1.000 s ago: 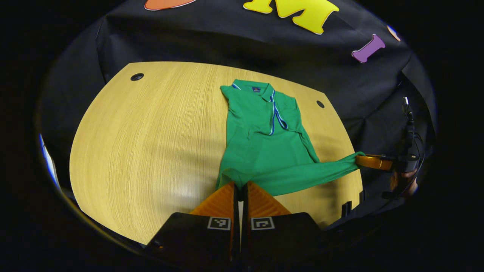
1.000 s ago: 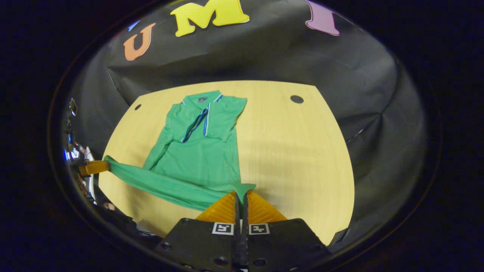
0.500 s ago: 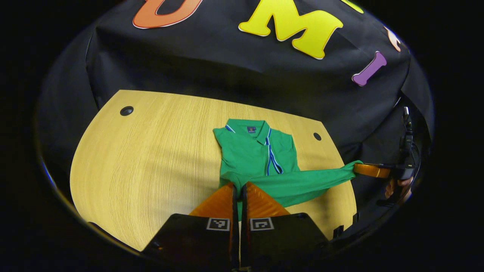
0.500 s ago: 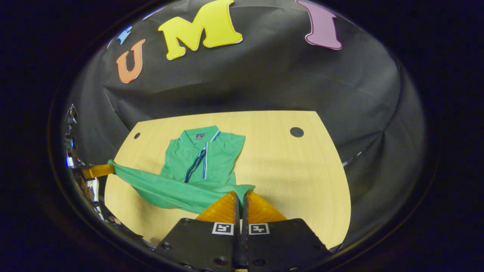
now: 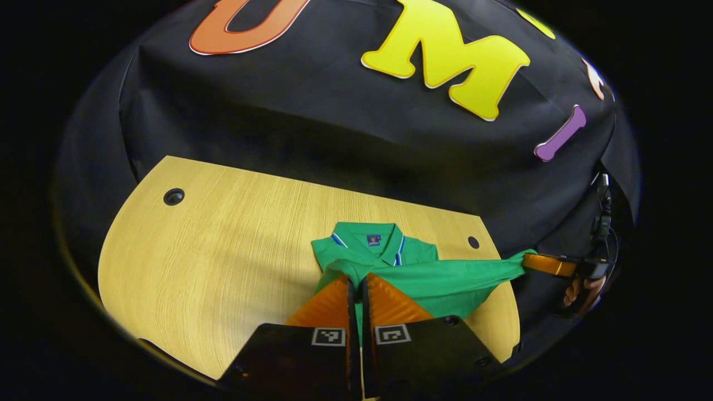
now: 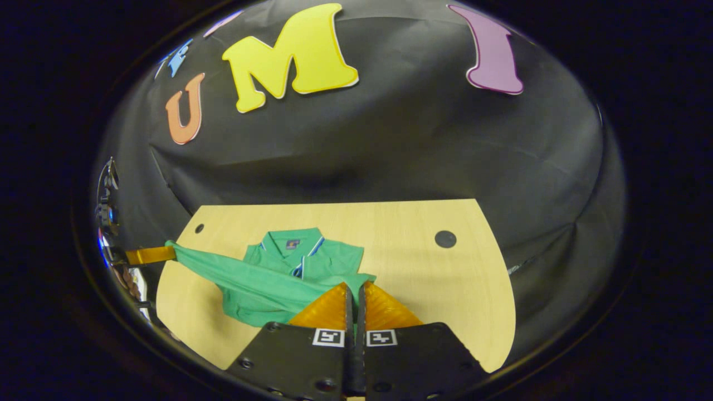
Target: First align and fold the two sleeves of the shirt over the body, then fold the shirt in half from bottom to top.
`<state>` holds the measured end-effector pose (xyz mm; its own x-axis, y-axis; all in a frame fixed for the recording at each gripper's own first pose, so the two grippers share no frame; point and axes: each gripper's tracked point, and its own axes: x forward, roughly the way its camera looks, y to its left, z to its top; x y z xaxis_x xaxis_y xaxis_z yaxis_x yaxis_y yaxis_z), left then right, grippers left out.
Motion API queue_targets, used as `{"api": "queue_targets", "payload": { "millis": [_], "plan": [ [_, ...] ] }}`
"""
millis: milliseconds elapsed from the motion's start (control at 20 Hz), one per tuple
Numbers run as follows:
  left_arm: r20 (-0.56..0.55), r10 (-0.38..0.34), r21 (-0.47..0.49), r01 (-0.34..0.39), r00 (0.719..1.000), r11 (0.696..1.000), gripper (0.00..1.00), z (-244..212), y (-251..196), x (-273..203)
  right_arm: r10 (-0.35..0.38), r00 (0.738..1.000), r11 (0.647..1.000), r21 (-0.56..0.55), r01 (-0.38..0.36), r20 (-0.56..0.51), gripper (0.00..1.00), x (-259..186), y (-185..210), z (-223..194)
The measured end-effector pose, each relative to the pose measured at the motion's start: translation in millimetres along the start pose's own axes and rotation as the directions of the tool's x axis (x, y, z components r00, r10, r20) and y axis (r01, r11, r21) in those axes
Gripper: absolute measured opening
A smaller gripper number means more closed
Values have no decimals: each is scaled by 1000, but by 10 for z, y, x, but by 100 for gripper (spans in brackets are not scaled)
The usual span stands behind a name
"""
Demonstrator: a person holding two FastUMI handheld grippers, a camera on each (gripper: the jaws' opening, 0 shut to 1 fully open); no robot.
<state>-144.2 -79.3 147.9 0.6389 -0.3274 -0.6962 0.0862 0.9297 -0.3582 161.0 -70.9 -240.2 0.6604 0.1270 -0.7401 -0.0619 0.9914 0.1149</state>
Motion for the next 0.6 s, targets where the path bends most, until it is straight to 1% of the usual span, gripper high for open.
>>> {"api": "queue_targets", "payload": {
  "millis": [250, 350, 500, 600],
  "plan": [
    [40, 49, -21, -48, 998, 999, 7, 315, 160, 293, 15, 1000, 999, -44, -14, 11, 0, 475, 80, 352],
    [42, 71, -26, -70, 997, 997, 7, 375, 210, 434, 15, 1000, 998, -68, -14, 20, 0, 653, 111, 459],
    [34, 107, -18, -107, 994, 994, 7, 354, 322, 592, 18, 1000, 996, -88, -16, 15, 0, 924, 157, 505],
    [29, 120, -33, -120, 992, 992, 7, 327, 364, 717, 18, 1000, 996, -92, -18, 2, 0, 1093, 161, 462]
  ]
}}
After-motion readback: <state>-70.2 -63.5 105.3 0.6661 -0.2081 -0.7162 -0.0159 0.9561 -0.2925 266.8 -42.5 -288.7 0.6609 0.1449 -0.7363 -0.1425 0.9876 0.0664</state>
